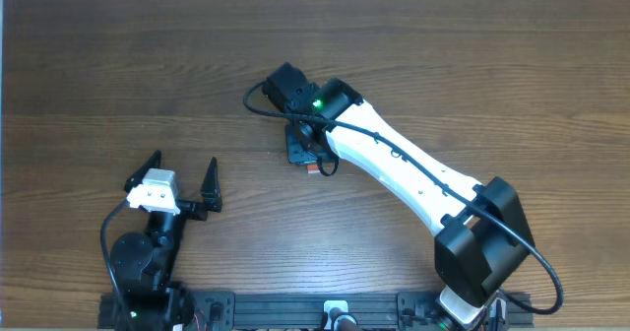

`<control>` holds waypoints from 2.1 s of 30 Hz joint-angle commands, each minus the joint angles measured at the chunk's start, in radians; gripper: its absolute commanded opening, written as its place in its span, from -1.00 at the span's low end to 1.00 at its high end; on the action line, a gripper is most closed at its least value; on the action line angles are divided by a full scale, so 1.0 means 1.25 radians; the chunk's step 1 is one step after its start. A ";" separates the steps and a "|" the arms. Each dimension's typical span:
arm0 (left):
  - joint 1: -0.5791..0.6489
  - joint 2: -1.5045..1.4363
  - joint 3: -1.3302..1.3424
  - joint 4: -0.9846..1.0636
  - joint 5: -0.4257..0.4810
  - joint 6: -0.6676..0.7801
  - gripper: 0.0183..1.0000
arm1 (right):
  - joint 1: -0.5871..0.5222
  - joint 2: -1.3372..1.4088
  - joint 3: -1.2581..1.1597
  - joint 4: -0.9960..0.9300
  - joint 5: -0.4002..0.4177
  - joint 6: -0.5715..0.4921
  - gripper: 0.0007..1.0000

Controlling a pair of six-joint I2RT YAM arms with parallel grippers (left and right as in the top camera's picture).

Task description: Stack Cubes

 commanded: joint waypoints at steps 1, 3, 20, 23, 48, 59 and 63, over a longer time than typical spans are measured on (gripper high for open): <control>0.006 -0.003 -0.003 -0.003 0.011 0.009 1.00 | -0.005 0.010 -0.017 0.000 -0.002 0.001 -0.98; 0.006 -0.004 -0.003 -0.003 0.010 0.009 1.00 | -0.004 0.010 -0.017 0.001 -0.002 0.001 -0.98; 0.006 -0.003 -0.003 -0.003 0.010 0.009 1.00 | 0.002 0.010 -0.024 0.023 -0.002 0.001 -0.98; 0.006 -0.003 -0.003 -0.003 0.010 0.009 1.00 | 0.004 0.010 -0.027 0.023 -0.002 0.001 -0.98; 0.006 -0.003 -0.003 -0.003 0.010 0.009 1.00 | 0.012 0.010 -0.031 0.038 -0.001 0.001 -0.98; 0.006 -0.003 -0.003 -0.003 0.010 0.009 1.00 | 0.012 0.010 -0.036 0.042 0.002 0.001 -0.98; 0.006 -0.003 -0.003 -0.003 0.010 0.009 1.00 | 0.012 0.010 -0.036 0.042 0.002 0.001 -0.98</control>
